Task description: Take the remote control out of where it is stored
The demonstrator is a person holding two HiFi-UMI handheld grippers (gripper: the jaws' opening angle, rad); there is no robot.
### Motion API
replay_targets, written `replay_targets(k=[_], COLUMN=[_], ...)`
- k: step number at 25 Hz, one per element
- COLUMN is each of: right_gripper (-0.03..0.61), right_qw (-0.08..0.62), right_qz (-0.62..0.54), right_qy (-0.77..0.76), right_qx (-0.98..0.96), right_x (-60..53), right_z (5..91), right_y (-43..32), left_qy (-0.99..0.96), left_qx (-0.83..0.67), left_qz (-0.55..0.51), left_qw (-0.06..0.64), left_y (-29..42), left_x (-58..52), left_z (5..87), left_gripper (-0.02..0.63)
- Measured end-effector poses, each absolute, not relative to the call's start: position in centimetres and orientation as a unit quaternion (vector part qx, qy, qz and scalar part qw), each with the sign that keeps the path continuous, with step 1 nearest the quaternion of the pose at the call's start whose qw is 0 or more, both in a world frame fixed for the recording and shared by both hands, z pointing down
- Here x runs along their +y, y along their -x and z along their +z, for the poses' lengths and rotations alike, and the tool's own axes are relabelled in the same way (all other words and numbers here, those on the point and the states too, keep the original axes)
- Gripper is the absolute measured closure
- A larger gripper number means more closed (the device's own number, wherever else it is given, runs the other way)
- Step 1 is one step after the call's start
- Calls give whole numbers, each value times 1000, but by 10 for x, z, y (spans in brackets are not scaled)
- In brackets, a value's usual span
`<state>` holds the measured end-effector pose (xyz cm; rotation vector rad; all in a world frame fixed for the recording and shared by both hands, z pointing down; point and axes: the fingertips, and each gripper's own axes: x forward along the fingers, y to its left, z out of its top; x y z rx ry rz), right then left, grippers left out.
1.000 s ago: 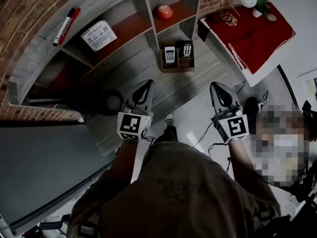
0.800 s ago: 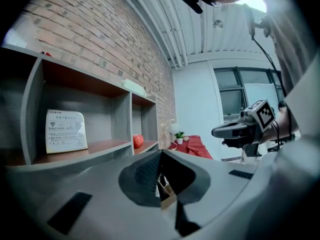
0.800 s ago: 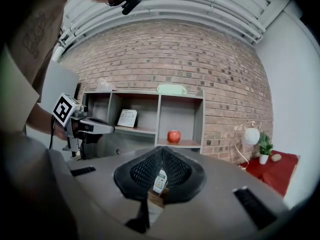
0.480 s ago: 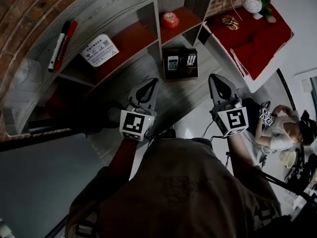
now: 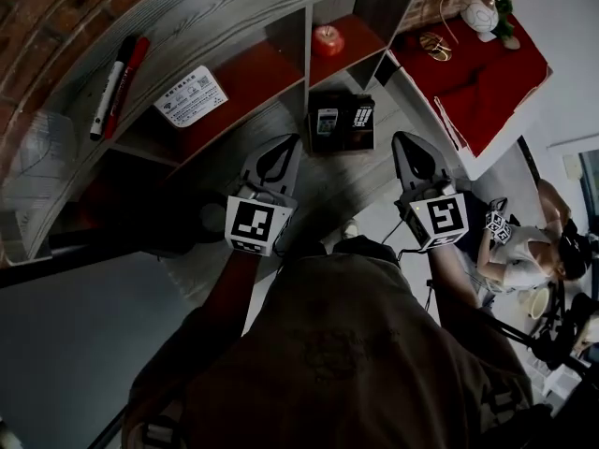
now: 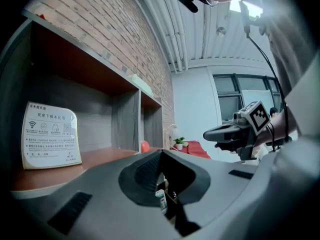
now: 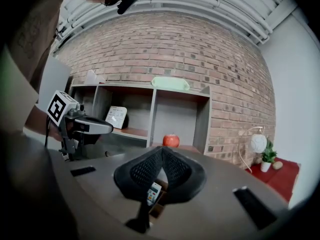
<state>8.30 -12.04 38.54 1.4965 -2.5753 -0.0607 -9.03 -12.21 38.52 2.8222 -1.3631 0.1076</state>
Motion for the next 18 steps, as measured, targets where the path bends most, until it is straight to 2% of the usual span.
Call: replay_targets(k=[18], right_gripper=[566], right_qw=[58], right_qz=[-5], right_qy=[-452], right_qx=[-890], right_x=[-132], right_z=[389], right_y=[-95], left_qy=[-872], left_qx=[-487], left_qz=[55], left_qw=[12], left_y=[88], left_x=[-121], left_z=[388], left_gripper=[601])
